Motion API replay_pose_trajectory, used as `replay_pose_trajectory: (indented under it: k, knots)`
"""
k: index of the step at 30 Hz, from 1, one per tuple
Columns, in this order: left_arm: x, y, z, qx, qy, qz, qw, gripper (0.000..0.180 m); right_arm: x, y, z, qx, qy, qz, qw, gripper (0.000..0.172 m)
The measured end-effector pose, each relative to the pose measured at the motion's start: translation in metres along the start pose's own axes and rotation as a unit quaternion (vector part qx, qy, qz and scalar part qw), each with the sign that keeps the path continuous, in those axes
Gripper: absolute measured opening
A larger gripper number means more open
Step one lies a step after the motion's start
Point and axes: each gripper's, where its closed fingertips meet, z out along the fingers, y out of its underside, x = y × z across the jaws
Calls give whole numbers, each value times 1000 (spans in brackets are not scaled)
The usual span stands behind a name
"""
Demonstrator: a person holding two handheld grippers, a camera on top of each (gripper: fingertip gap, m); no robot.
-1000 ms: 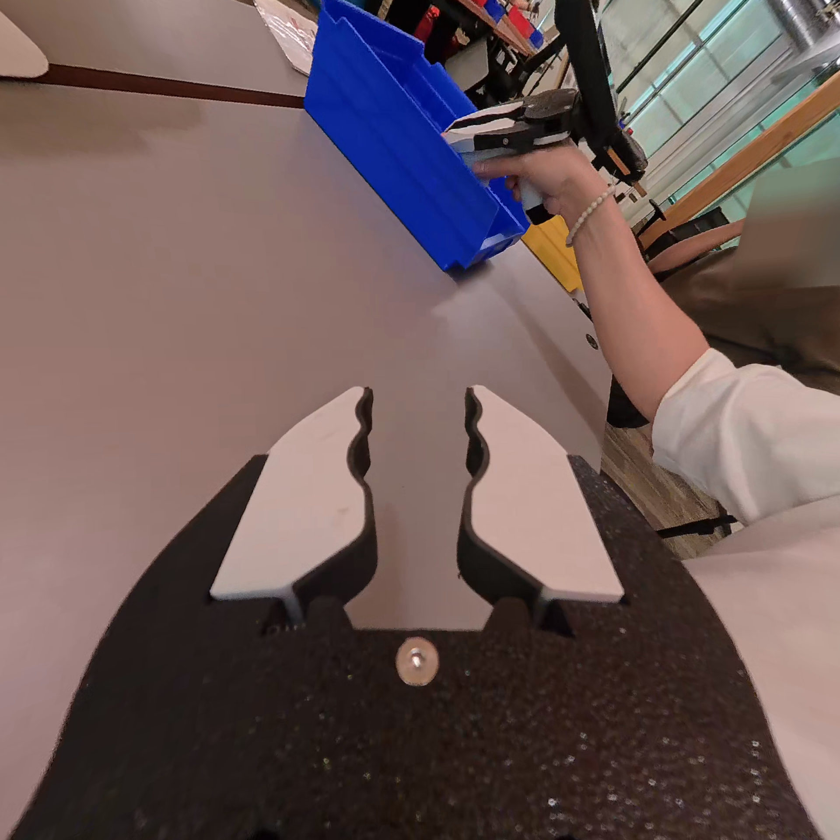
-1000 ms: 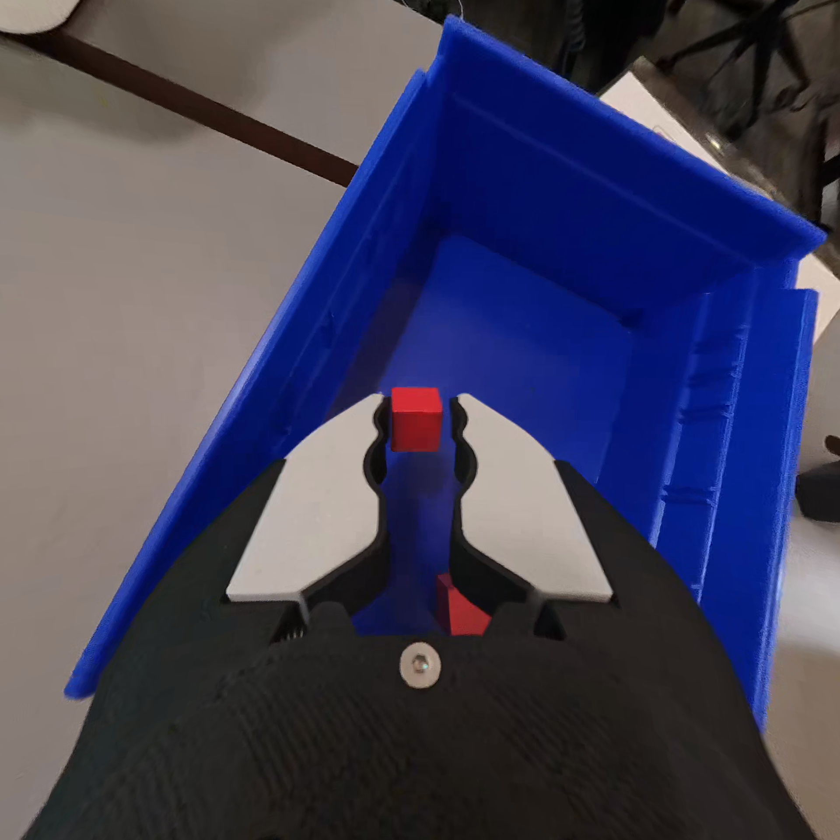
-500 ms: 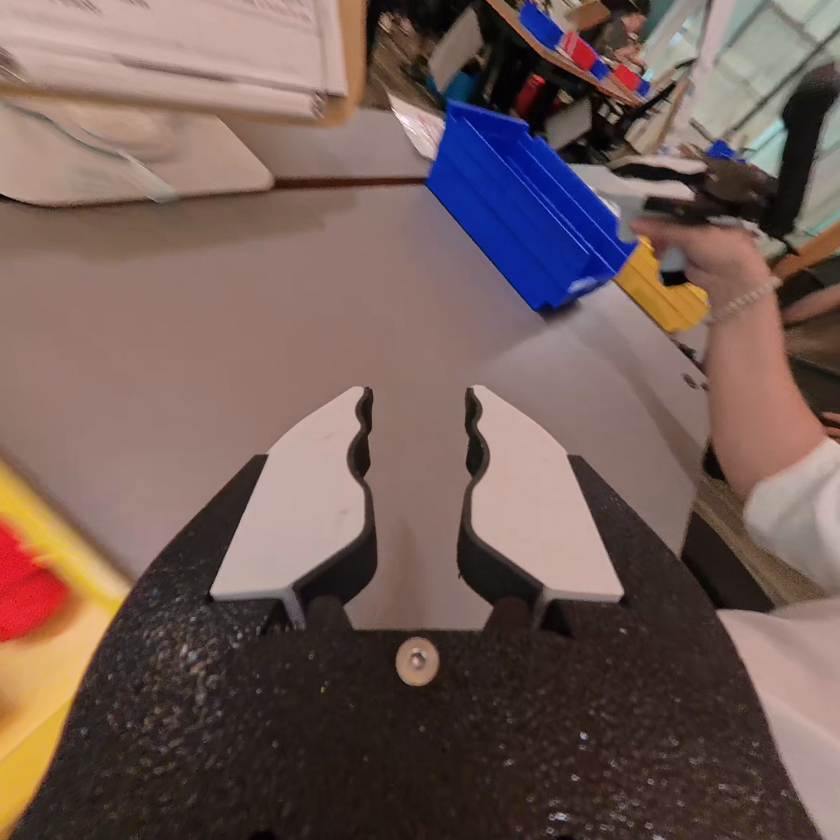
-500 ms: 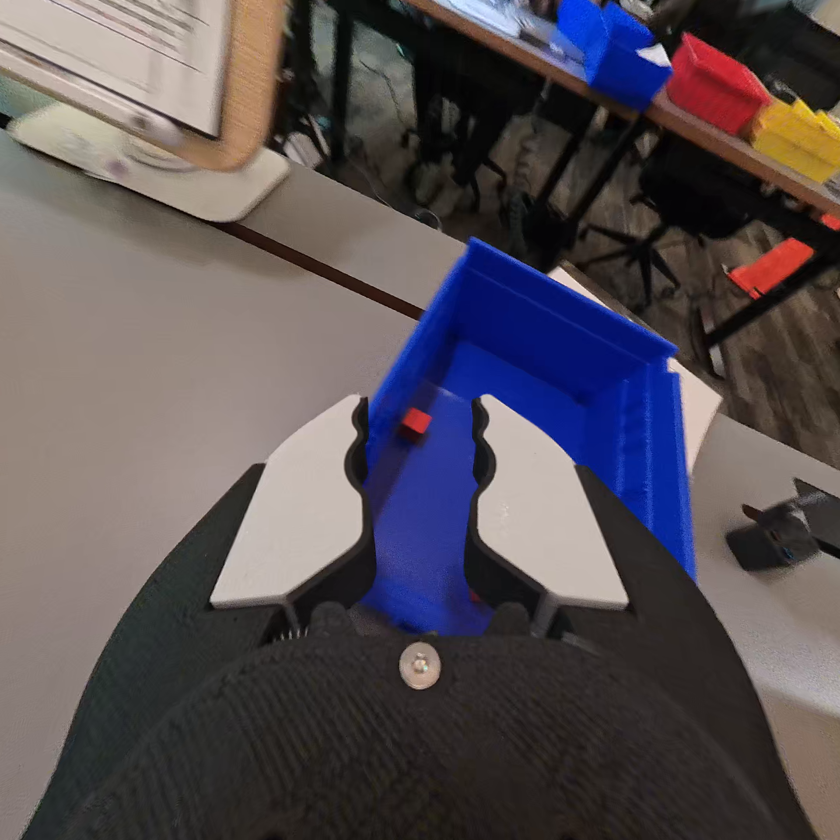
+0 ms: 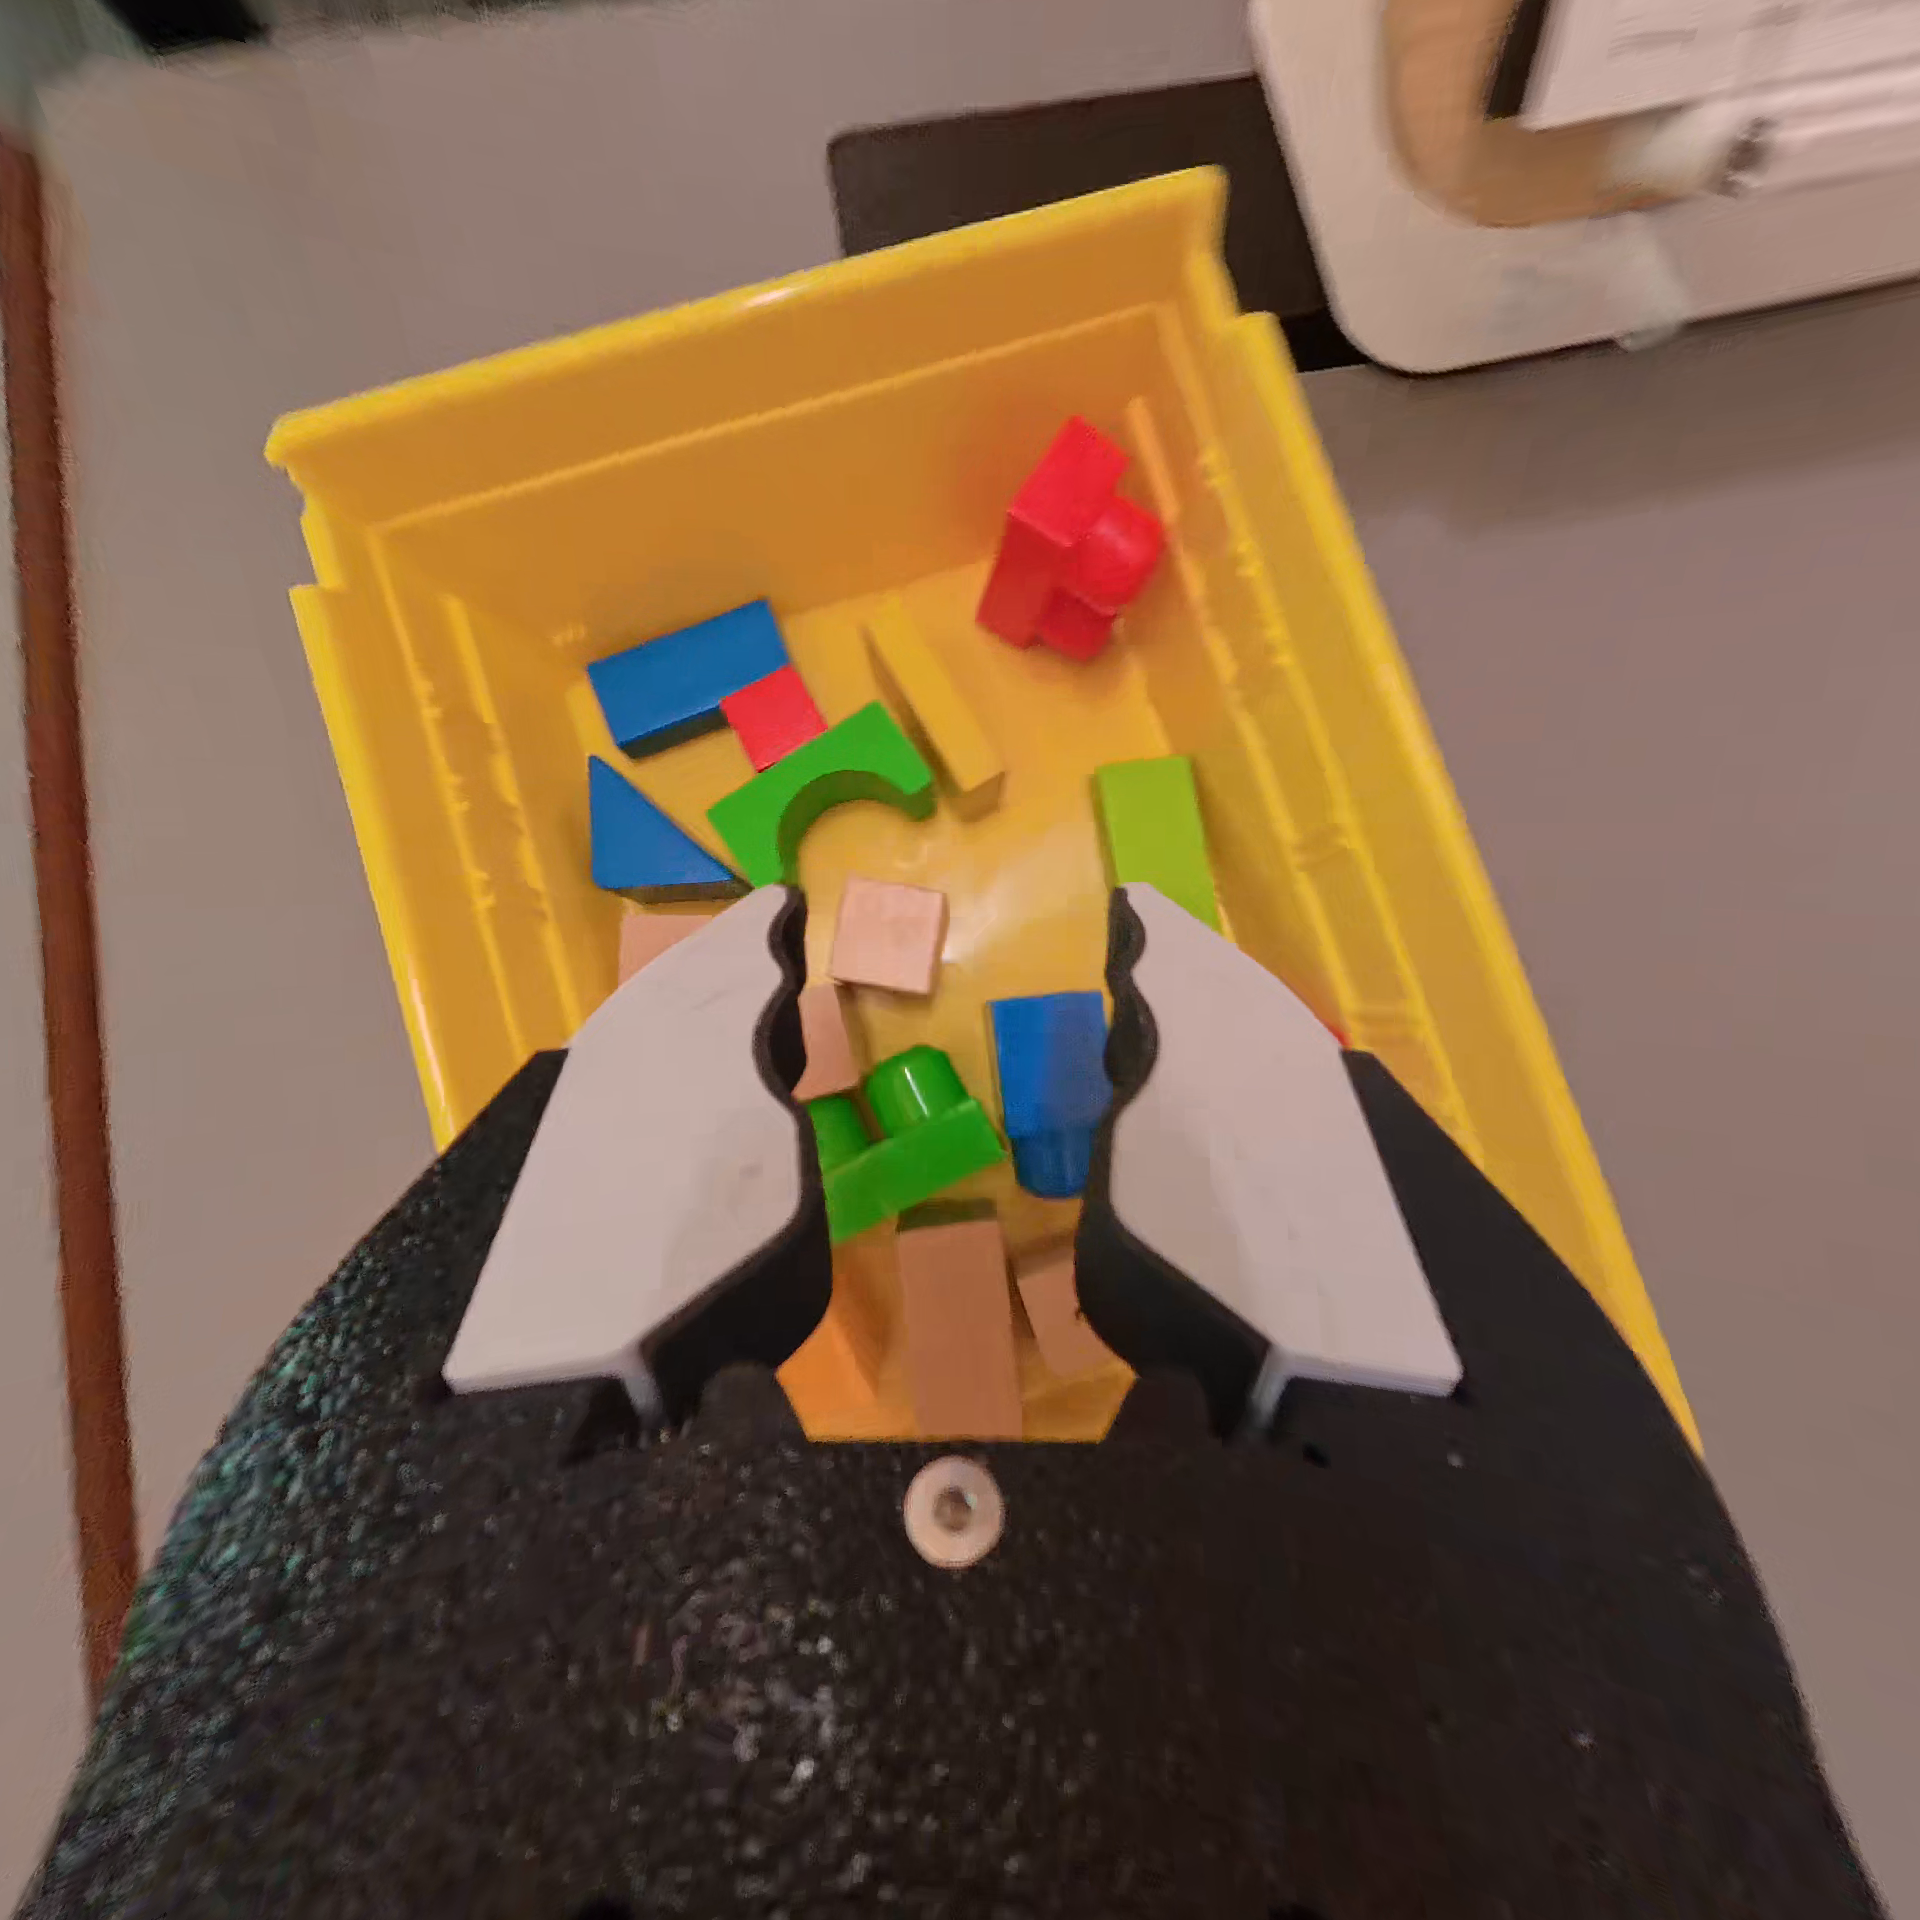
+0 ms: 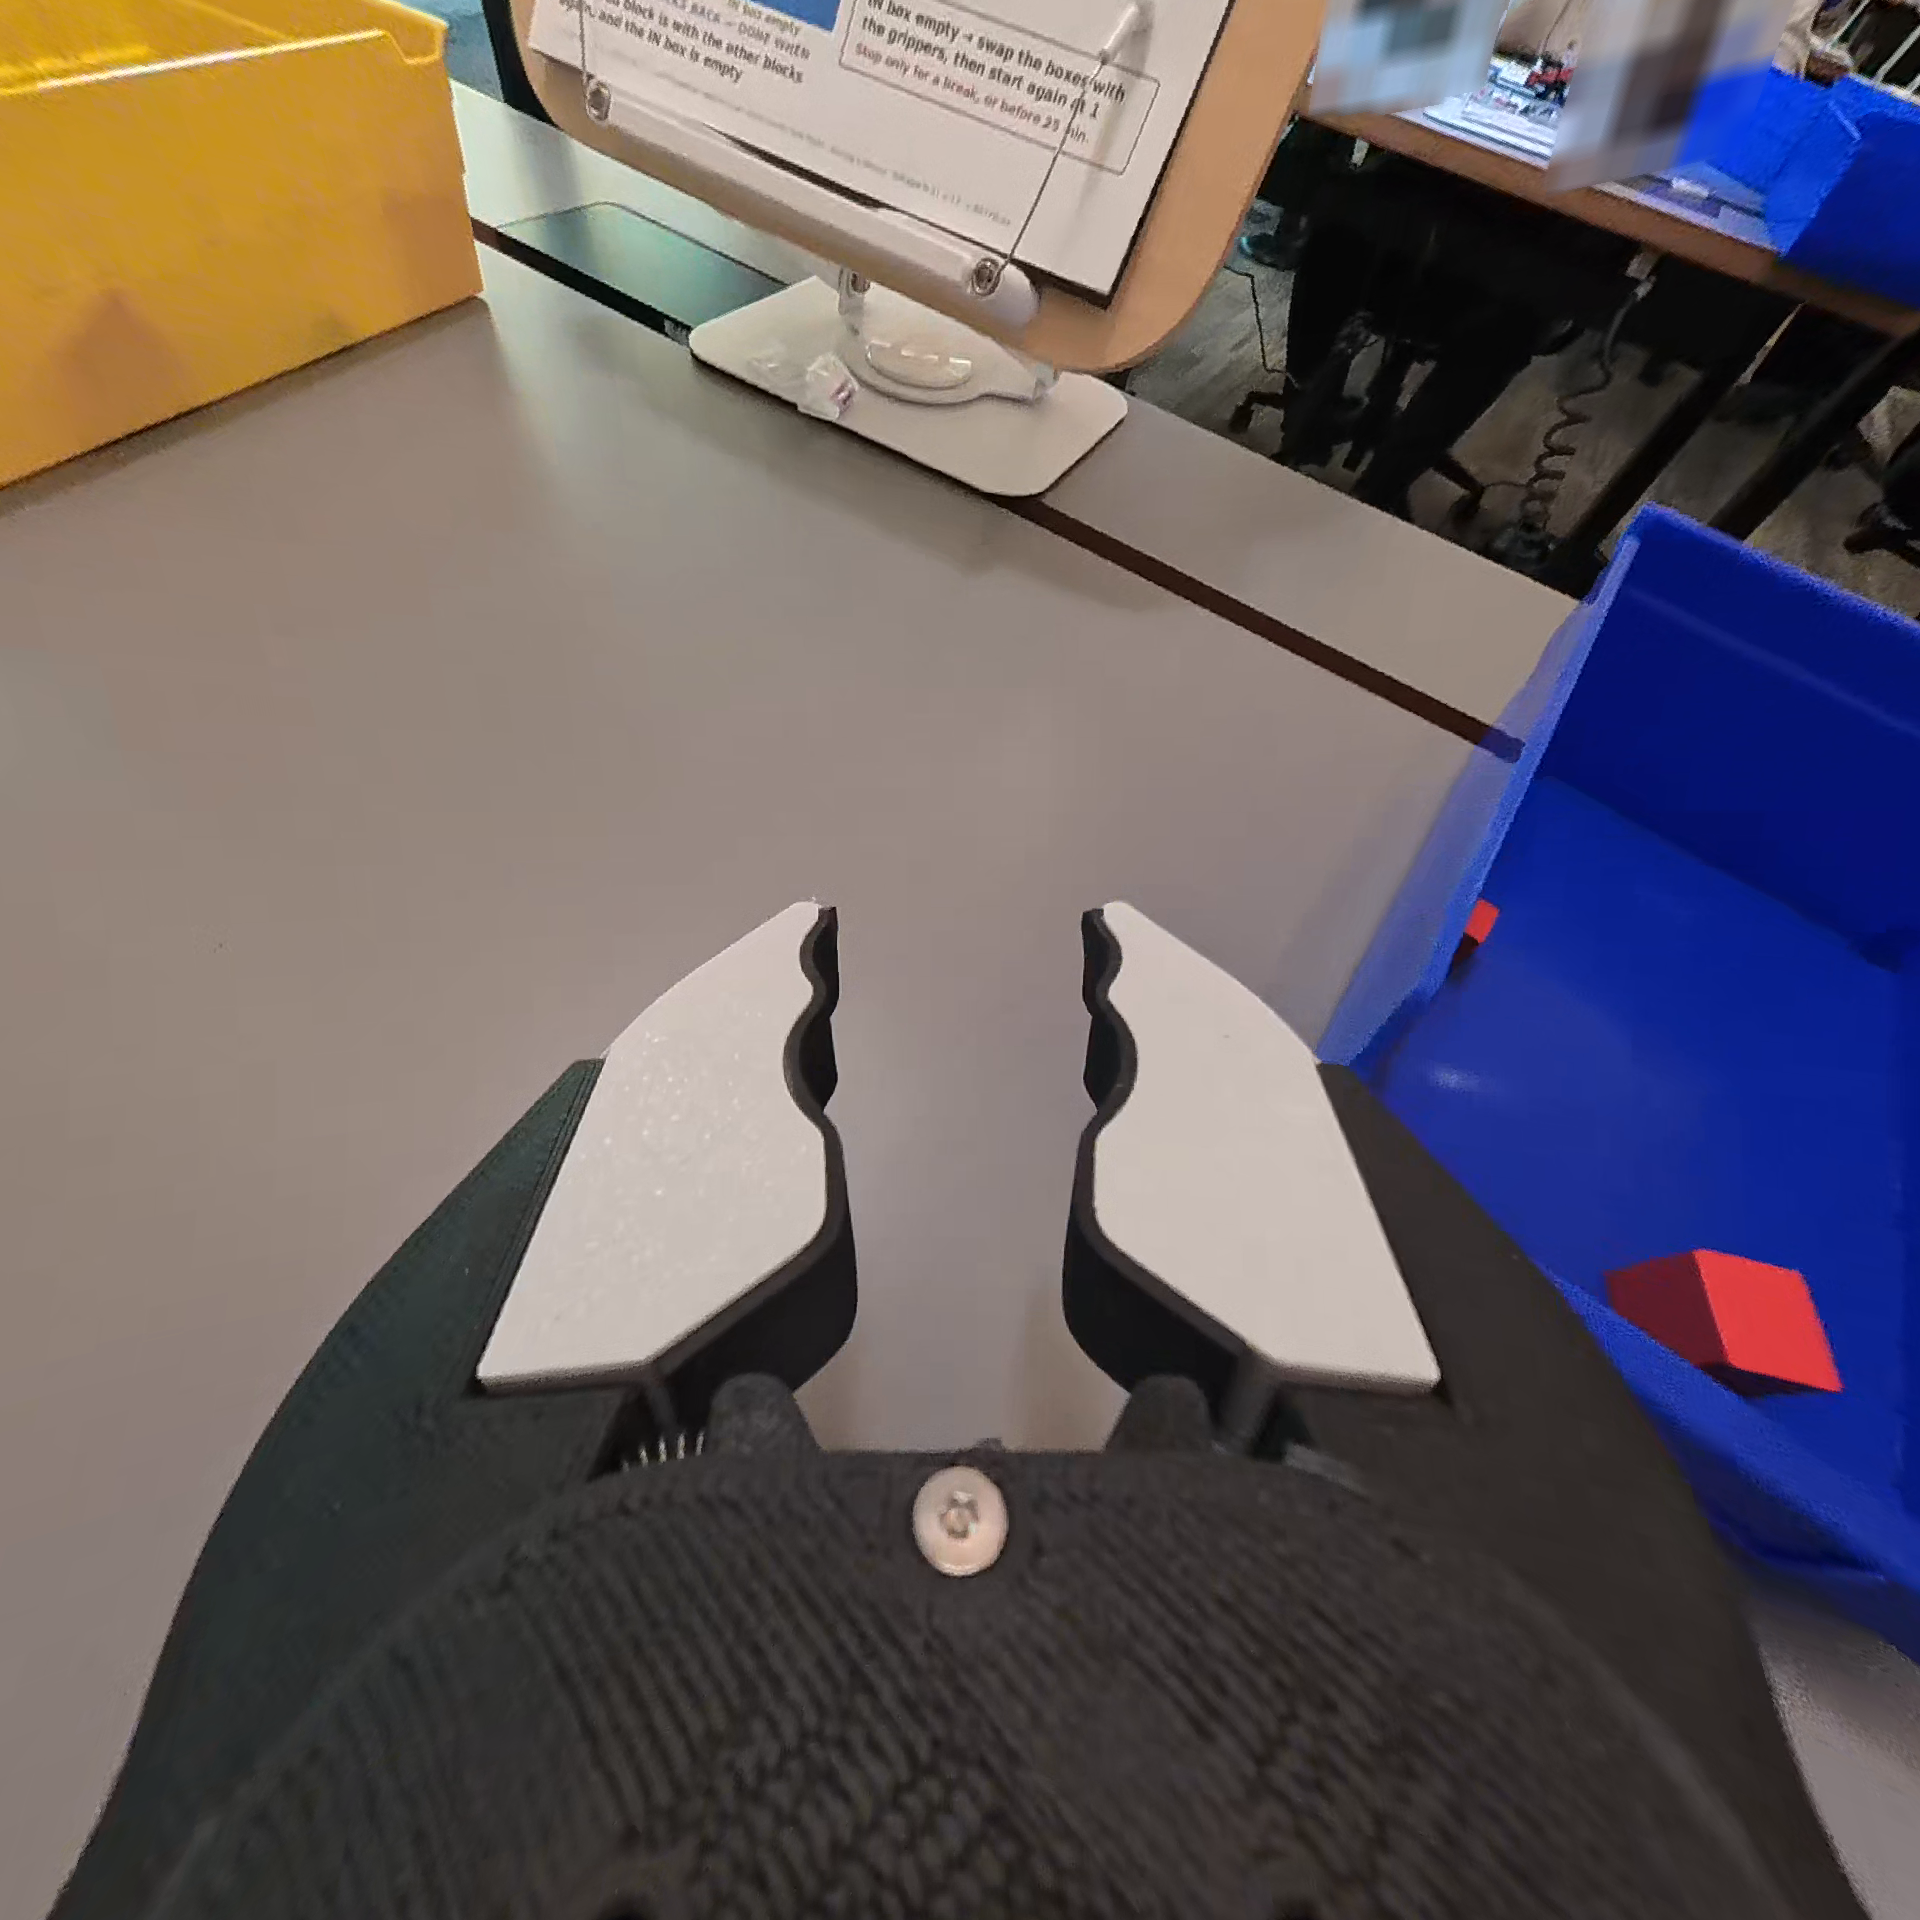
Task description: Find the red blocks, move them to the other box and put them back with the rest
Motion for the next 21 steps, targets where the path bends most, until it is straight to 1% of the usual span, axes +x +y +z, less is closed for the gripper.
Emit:
replay_pose_trajectory:
  k: [1, 4, 6, 8, 13, 18, 21]
  knots:
    - [-7, -3, 12, -20, 6, -27, 999, 60, -2, 2, 0, -1, 0, 3, 1000, 46]
    - [-25, -9, 46, -76, 10, -74, 994, 62, -6, 4, -1, 4, -3, 11, 1000, 46]
    - [-35, -9, 65, -119, -3, -86, 989, 60, -7, 6, -3, 4, -3, 15, 1000, 46]
    - [-41, -11, 77, -147, -18, -90, 985, 57, -6, 8, -5, 3, 0, 16, 1000, 46]
    - [-52, -16, 95, -187, -42, -119, 974, 54, -8, 17, -7, -7, -1, 19, 1000, 46]
    - [-61, -6, 105, -217, -70, -117, 967, 55, -12, 23, -6, -5, -5, 32, 999, 47]
    - [-64, -2, 109, -223, -83, -121, 964, 51, -13, 24, -5, -4, -8, 32, 999, 47]
